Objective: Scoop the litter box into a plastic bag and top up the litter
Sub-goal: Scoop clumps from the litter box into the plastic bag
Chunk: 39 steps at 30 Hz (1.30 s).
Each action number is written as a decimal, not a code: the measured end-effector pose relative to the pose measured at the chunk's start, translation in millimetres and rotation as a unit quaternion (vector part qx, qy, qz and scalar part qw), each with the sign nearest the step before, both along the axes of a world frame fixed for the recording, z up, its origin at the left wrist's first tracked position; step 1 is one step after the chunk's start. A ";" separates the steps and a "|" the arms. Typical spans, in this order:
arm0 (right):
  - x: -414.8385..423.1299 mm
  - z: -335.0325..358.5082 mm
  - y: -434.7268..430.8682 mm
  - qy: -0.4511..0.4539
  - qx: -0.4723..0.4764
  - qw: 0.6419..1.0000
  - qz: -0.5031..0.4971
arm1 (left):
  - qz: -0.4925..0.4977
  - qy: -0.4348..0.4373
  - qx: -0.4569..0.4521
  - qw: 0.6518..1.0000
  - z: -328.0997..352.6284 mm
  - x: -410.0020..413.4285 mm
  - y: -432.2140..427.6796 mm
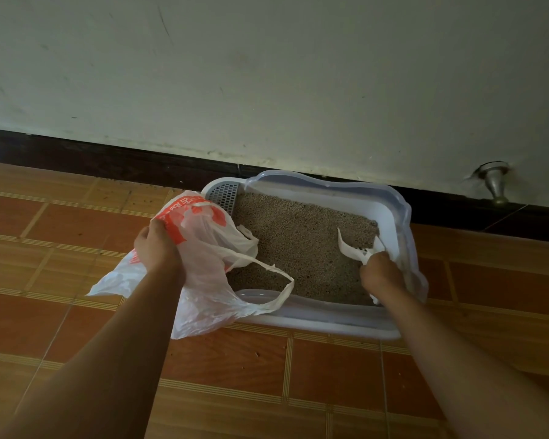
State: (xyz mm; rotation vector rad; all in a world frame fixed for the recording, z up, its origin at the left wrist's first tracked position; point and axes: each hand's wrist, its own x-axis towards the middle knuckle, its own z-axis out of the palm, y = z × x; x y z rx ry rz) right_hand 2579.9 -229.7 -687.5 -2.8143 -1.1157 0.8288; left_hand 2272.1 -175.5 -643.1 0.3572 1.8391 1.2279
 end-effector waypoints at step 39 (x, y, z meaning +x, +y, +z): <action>5.9 21.9 -4.3 0.141 -0.028 0.989 0.027 | 0.007 -0.002 -0.003 1.000 2.6 4.9 0.2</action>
